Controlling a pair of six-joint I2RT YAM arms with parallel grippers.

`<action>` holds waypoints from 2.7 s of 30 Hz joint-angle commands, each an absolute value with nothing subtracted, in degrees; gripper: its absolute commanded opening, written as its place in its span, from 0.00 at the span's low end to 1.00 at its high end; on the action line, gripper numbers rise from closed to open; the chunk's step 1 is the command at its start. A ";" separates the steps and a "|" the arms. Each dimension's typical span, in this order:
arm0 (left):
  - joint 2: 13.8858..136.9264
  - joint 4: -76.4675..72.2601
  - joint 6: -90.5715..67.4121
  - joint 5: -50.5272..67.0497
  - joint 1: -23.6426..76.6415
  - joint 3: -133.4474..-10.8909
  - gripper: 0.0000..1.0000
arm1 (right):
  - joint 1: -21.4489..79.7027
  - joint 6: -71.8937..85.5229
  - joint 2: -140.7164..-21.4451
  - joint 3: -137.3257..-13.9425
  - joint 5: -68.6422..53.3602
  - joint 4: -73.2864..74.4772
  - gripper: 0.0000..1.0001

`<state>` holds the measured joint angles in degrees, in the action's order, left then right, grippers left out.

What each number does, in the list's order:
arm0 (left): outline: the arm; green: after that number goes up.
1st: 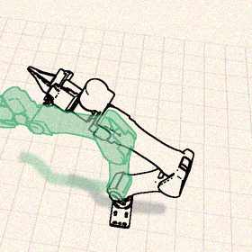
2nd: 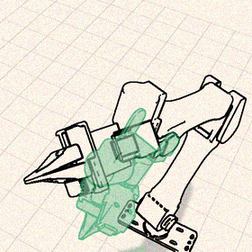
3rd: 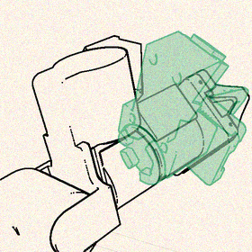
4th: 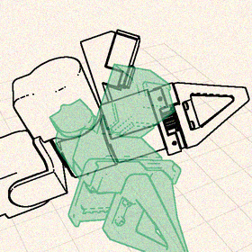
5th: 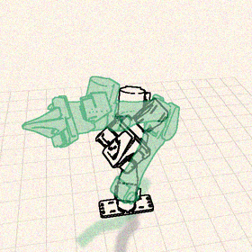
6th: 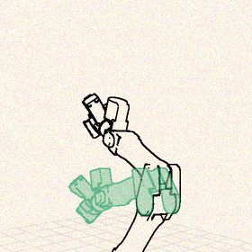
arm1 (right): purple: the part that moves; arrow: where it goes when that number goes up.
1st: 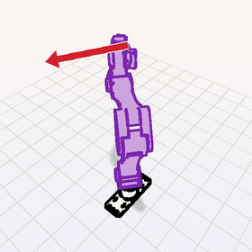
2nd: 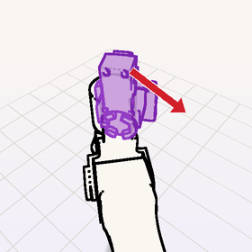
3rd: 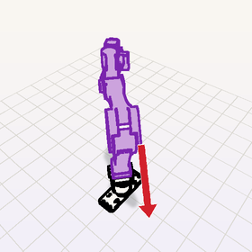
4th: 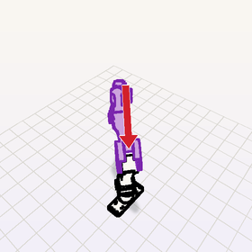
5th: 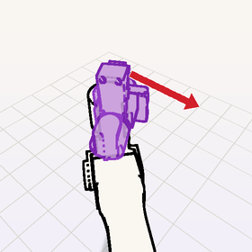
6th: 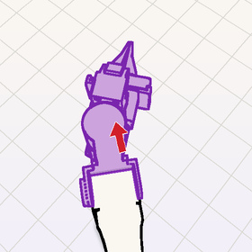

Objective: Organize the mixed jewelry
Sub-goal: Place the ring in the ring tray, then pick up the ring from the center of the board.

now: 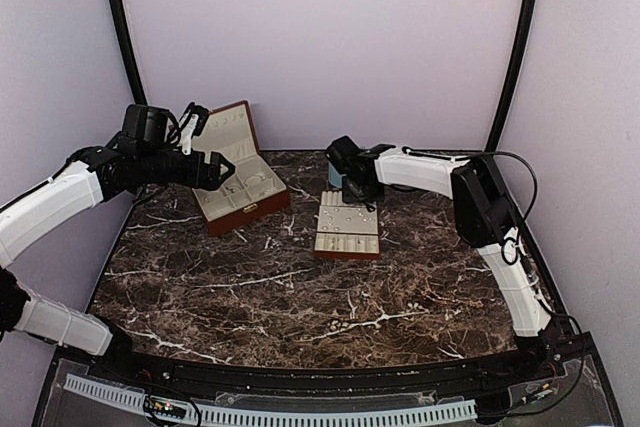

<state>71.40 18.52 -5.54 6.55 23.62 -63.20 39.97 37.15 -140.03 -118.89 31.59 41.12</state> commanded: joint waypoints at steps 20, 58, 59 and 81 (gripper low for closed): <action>62.93 6.25 -2.24 1.22 23.40 -53.29 0.92 | 41.56 30.95 -107.08 -92.80 19.30 28.63 0.33; 59.67 5.61 -4.37 1.79 23.47 -52.91 0.92 | 68.73 50.41 -125.60 -99.36 13.83 37.41 0.36; 59.63 5.66 -4.42 1.86 23.47 -52.91 0.92 | 68.73 50.62 -126.30 -100.24 14.44 37.87 0.35; 59.26 5.54 -4.75 2.40 23.47 -52.87 0.92 | 66.95 48.79 -134.54 -109.63 20.05 42.00 0.21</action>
